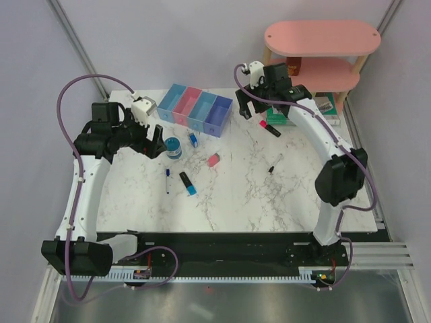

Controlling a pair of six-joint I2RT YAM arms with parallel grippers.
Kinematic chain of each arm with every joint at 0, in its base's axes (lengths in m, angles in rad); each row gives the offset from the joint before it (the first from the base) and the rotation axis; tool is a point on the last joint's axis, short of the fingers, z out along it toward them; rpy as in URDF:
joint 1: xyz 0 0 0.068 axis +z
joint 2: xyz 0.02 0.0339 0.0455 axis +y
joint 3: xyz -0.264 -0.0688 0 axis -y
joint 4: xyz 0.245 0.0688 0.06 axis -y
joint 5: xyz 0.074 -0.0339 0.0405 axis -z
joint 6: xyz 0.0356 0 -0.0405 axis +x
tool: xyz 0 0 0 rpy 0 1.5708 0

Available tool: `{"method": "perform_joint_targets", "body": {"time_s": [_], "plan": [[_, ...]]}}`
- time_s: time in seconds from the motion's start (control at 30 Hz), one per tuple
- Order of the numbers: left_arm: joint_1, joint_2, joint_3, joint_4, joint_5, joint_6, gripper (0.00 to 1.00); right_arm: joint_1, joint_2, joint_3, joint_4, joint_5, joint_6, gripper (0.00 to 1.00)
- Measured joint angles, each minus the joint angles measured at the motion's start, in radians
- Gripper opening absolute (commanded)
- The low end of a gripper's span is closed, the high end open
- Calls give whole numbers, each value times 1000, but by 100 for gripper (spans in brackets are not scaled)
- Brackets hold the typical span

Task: Sort the stationery into containers
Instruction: Pick up the stationery from the center of the board.

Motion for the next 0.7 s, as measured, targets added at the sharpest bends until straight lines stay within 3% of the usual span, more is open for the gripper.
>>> {"method": "perform_joint_targets", "body": {"time_s": [0.3, 0.7], "plan": [[0, 33, -26, 81, -59, 40, 100, 126, 385, 330, 50, 35, -44, 95], [0, 89, -55, 193, -120, 50, 100, 342, 432, 275, 180, 35, -82, 83]]}}
